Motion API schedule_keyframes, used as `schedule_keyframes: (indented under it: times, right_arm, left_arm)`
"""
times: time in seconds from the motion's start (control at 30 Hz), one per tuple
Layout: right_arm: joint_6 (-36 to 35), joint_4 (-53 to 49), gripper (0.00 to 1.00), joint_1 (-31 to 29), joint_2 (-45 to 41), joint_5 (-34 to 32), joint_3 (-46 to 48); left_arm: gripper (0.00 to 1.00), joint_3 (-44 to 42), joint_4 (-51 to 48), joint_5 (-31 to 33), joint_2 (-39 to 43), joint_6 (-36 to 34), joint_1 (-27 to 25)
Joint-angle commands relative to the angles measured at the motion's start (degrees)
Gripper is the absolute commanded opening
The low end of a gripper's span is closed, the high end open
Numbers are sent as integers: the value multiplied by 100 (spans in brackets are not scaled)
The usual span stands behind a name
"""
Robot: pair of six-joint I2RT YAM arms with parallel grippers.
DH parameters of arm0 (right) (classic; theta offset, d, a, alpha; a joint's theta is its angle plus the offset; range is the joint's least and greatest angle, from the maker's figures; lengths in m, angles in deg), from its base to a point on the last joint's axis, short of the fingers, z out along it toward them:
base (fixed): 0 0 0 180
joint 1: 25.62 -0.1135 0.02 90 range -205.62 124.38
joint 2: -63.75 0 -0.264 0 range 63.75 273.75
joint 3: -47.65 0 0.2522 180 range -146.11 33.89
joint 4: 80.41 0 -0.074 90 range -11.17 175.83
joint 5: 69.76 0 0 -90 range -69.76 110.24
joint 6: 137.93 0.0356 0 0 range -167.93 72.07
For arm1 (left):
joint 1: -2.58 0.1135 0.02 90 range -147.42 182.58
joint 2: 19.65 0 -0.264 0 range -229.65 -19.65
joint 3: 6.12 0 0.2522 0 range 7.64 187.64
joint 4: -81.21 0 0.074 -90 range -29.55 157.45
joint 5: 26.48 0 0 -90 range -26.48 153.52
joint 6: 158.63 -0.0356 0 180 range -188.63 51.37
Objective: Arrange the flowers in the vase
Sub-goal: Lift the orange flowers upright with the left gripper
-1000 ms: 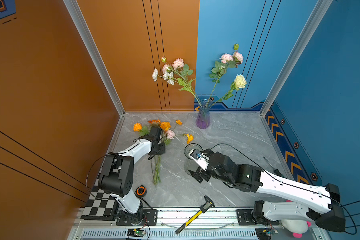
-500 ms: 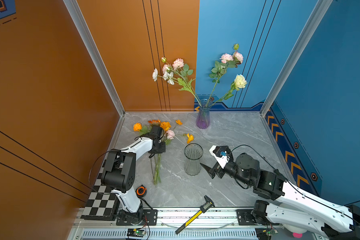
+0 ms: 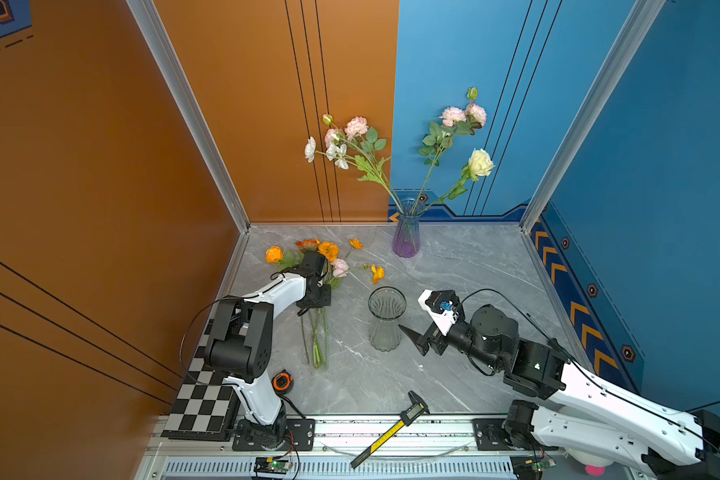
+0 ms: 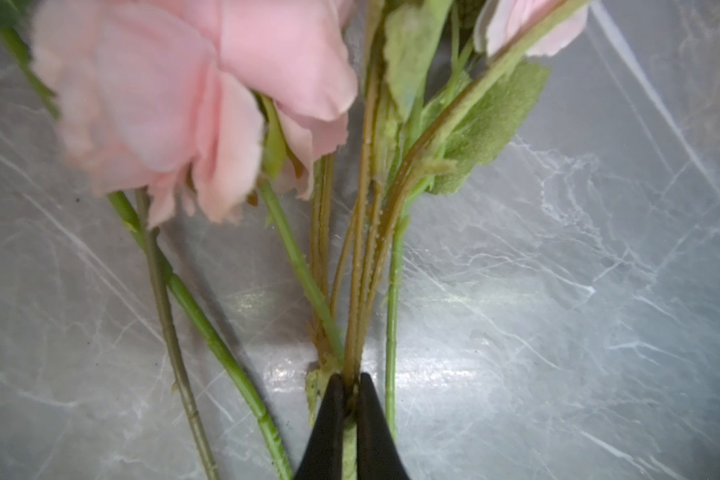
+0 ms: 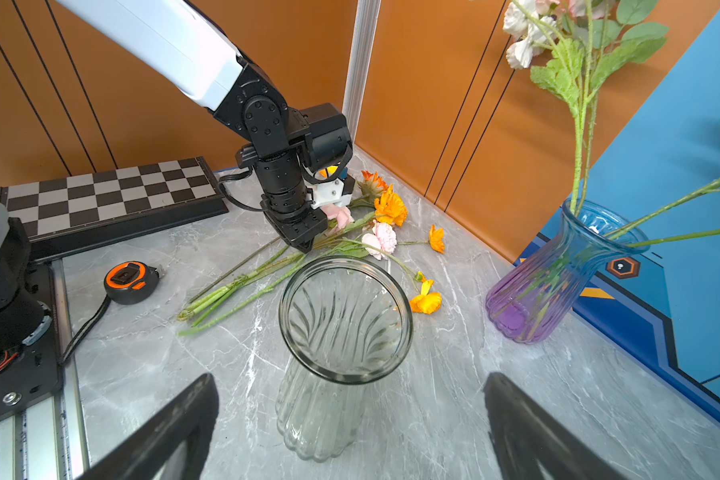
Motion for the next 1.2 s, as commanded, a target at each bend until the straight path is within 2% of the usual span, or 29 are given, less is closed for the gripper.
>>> schedule_keyframes:
  times: [0.0,0.27,0.37,0.7,0.97,1.17]
  right_arm:
    - [-28,237,100,82,-4,106,134]
    - [222,885,100,522,-79,213,664]
    - [358,1192,100,688,-180,200,882]
    - [375,1192,100,754,-450,230,925]
    - [431,1149,100,802,-335,419,860]
    - [404,1118,100,803,-355,403,863]
  left_arm:
    - [2,79,-224,-102,295,-197,54]
    - [0,1,-628,-264,1474,-345,93]
    - [0,-22,-724,-344,1958,-245,115]
    - [0,144,-966,-401,3644,361,76]
    - [0,728,-928,180,4521,1167,-132]
    - [0,1187,-494,1232,4782,1550,-972]
